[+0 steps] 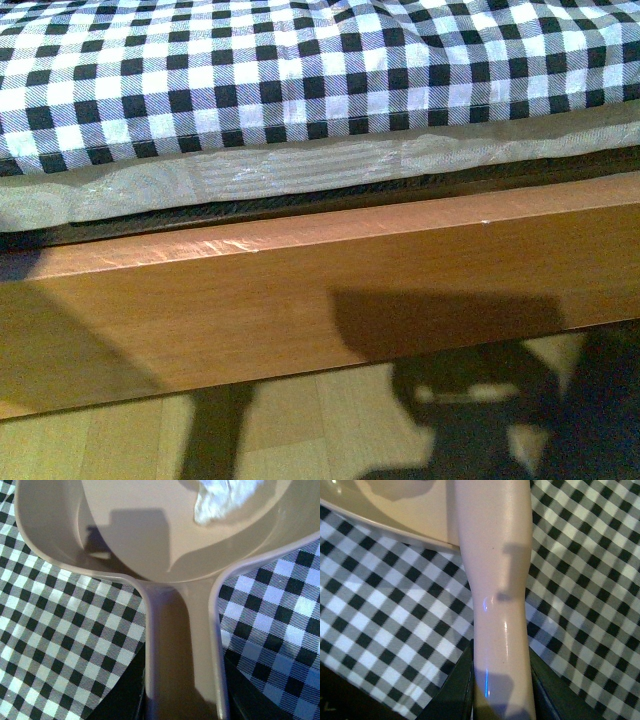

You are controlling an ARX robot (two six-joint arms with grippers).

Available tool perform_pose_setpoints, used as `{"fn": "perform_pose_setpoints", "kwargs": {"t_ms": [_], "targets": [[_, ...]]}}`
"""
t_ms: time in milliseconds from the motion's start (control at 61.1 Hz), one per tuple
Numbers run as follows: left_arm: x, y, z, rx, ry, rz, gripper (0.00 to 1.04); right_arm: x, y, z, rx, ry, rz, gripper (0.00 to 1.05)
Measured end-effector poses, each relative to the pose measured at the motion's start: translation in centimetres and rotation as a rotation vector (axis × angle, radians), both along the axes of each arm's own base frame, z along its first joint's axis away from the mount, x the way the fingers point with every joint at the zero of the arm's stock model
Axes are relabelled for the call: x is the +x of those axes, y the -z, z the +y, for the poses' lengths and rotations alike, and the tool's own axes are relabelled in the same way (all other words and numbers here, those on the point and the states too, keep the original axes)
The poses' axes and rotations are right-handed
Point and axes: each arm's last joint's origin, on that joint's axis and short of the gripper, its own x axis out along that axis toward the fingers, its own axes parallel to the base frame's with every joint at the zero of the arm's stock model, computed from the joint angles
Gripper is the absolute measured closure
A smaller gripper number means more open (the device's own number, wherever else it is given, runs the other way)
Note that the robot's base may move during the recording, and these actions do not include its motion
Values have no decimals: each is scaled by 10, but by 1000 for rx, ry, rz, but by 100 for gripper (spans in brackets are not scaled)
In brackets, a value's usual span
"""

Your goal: Clean up trash

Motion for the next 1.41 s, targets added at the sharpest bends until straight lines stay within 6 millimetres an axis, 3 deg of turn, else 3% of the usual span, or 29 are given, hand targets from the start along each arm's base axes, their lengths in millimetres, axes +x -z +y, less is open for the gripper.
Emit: {"fn": "perform_pose_setpoints", "kwargs": {"t_ms": [458,834,1129,1407], "targets": [[2,4,0,-17,-1,-18,80,-2,-35,0,140,-20,-11,84],[2,-2,5,-43,-57,-82,80,25,-56,-23,276,96,-136,84],[-15,-36,6,-51,-168,-243,80,33,-59,-37,317,152,-153,84],[-35,-83,-5,-28,-392,-570,80,13,-89,-54,438,171,-360,84]]}}
